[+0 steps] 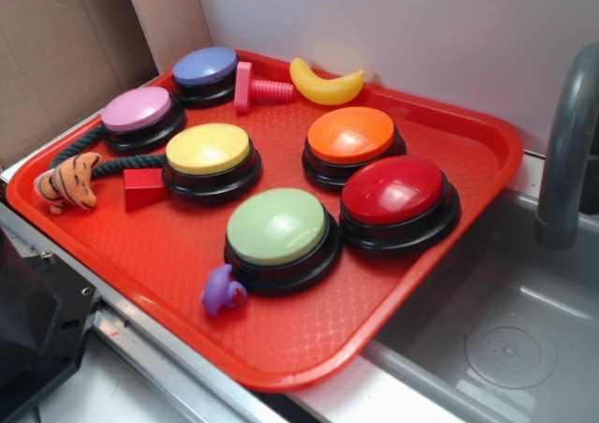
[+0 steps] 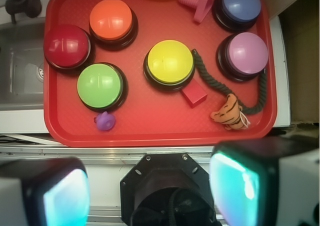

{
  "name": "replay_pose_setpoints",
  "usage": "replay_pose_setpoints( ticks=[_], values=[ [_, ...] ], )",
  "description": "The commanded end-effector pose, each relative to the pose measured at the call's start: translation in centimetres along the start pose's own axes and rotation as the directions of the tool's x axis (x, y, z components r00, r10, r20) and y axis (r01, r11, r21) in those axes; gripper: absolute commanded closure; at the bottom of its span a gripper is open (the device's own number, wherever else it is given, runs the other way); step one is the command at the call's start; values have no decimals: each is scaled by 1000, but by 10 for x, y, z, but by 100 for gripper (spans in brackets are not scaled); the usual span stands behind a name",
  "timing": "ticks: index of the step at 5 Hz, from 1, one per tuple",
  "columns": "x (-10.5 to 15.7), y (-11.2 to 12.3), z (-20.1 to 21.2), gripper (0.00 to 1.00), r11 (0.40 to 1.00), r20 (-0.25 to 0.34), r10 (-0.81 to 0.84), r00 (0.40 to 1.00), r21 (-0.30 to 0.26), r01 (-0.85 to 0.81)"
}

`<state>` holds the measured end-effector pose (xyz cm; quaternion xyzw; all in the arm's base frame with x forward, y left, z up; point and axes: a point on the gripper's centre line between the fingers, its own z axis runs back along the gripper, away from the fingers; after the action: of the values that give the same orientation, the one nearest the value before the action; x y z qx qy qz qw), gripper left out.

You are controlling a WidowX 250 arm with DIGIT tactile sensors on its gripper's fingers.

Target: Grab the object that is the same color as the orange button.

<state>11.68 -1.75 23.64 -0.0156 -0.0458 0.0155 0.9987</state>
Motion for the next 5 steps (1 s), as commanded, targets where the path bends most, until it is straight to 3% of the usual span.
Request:
replay_pose_setpoints(
  ticks=[1,3,5],
  values=[
    [0,0,0,0,1000,0,0,1000,0,0],
    [6,32,-22,0,997,52,-77,996,-4,77],
    [6,80,-67,0,995,107,-95,990,49,90]
  ],
)
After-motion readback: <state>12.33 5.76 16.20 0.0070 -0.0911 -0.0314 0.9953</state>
